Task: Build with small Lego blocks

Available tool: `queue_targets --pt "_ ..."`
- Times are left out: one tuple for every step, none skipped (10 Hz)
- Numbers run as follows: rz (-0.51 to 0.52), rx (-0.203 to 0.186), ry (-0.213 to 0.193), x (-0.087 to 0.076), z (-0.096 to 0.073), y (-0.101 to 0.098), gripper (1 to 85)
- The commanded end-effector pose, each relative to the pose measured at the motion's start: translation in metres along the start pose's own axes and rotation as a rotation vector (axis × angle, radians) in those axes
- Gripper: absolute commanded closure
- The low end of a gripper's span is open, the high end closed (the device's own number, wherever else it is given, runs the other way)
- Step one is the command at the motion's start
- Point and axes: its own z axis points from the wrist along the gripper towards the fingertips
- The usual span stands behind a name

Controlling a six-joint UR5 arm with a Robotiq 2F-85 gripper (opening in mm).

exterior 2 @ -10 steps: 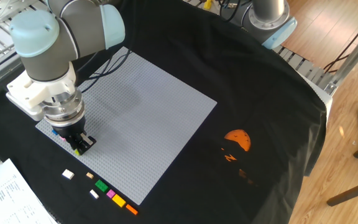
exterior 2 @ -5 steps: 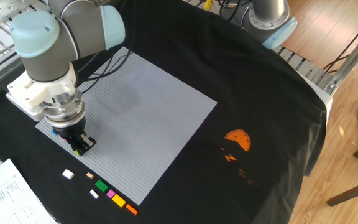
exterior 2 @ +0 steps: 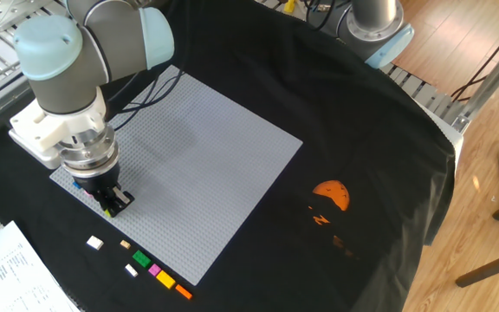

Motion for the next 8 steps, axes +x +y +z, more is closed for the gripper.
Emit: queue_targets --pt "0.024 -0.009 0.006 0.0013 -0.0022 0.0008 77.0" --pt "0.028 -0.006 0.009 0.0021 -0.0022 0.0000 78.7" --pt "0.033 -0.006 0.013 0.0029 -0.0022 0.0001 80.3" --pt "0.036 -0.006 0.013 0.0029 -0.0022 0.0001 82.0" --pt "0.039 -0.006 0.013 0.0029 -0.0020 0.0001 83.0" --pt "0.039 -0.004 0.011 0.0025 -0.0009 -0.0004 83.3" --pt "0.040 -0.004 0.008 0.0018 0.0009 -0.0006 83.7" --pt "0.040 -0.006 0.005 0.0011 0.0028 -0.0004 83.7"
